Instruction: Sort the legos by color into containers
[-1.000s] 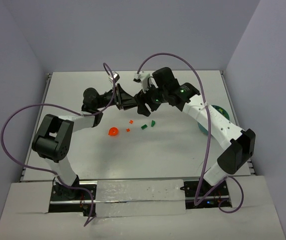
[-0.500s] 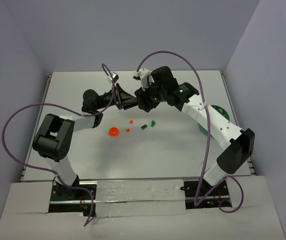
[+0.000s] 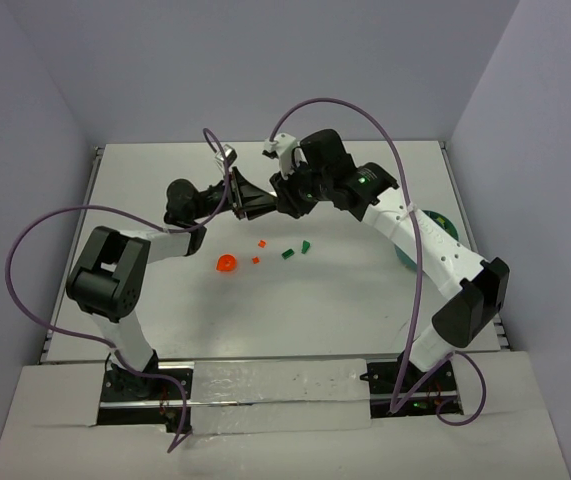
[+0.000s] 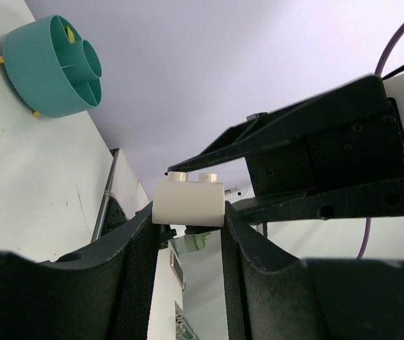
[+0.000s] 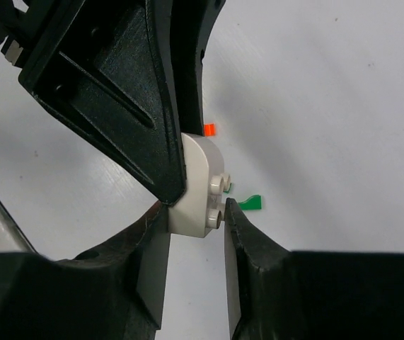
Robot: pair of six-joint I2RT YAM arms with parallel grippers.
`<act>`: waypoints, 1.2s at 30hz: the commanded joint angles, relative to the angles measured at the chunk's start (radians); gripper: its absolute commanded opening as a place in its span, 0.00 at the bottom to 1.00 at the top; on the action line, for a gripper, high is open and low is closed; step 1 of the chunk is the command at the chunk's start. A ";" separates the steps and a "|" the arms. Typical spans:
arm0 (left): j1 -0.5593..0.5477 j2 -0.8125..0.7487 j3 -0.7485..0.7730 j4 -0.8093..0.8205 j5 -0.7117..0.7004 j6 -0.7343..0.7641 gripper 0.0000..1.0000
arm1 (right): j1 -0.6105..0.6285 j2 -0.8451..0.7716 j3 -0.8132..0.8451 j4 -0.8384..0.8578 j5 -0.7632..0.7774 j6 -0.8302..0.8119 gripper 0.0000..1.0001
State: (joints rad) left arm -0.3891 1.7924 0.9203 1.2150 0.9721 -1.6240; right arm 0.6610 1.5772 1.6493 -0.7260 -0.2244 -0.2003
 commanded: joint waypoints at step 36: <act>0.099 -0.142 0.431 -1.344 -0.184 1.193 0.99 | -0.653 -0.250 -0.421 -0.371 0.289 -0.716 0.00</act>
State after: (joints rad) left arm -0.2866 1.6646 1.2999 -0.0800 0.8097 -0.4835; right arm 0.0106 1.2960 1.1584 -1.0867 0.0194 -0.8911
